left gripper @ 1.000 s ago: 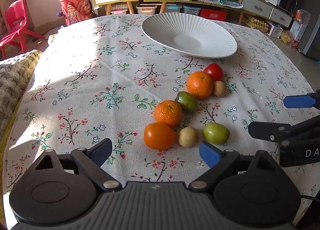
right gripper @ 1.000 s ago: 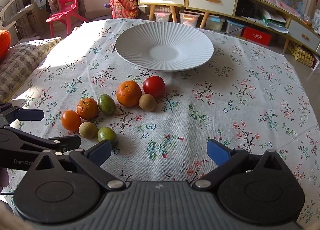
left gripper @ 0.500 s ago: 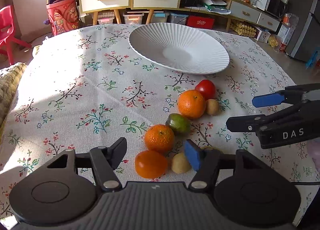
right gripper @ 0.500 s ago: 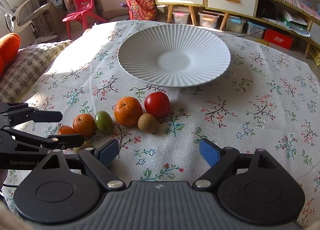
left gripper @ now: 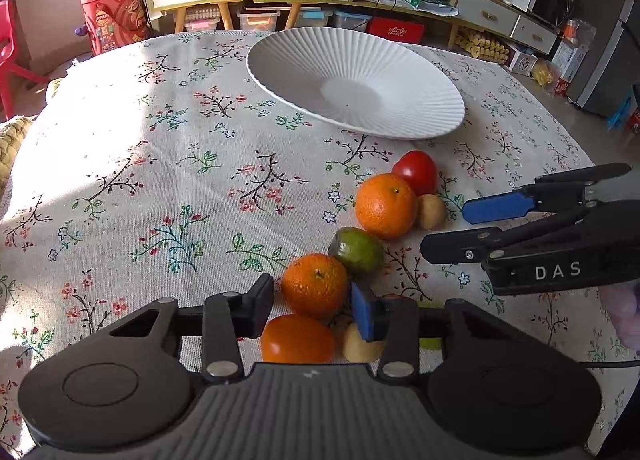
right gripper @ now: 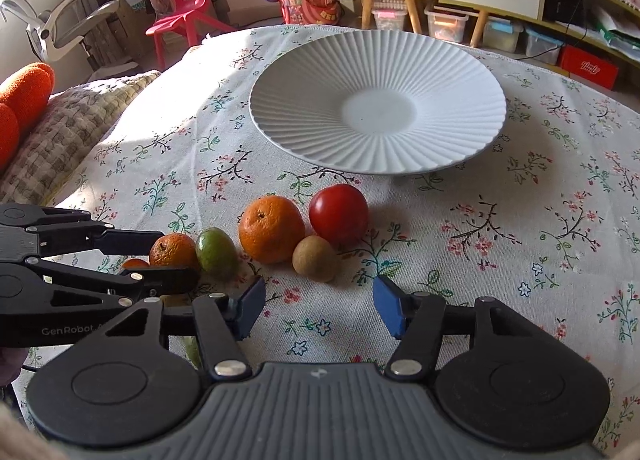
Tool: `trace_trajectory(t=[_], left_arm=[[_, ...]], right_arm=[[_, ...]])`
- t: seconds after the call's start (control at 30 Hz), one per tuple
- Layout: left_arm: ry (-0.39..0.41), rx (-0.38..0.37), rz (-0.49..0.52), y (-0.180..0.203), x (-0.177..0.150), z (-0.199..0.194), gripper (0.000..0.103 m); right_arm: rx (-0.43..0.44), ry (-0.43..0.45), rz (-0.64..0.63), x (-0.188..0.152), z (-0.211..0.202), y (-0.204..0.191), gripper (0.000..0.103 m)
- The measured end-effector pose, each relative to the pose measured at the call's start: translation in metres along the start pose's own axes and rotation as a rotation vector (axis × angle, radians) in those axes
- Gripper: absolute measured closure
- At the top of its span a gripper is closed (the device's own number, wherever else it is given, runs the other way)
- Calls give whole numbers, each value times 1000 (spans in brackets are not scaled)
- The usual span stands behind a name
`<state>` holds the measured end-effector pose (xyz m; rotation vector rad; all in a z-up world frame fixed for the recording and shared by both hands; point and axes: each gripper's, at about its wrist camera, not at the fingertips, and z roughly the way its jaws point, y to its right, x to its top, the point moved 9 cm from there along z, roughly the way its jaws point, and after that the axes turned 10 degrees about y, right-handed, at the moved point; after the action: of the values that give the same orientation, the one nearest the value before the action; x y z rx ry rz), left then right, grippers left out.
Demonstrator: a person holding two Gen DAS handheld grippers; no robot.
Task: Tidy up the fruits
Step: 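Close the left gripper on a mandarin orange while the right gripper closes on a brown kiwi, then lift the mandarin with the left gripper while the right gripper carries the kiwi over the white plate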
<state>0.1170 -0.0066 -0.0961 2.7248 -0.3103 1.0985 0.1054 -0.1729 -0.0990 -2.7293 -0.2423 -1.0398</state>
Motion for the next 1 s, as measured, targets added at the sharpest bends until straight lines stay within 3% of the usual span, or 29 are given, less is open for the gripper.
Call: trace_trajectory(t=[0.2,0.6,1.0], left_arm=[[2,10,16,2,2,3,77],[11,21,12,2,4,3,83],[39,25,1,1,17,-3,83]], right_arm=[[1,8,-4,4,5,-1,53],[-16,17,-33,5,8,-2,79],[-8,33,-17,12,1,-3,79]])
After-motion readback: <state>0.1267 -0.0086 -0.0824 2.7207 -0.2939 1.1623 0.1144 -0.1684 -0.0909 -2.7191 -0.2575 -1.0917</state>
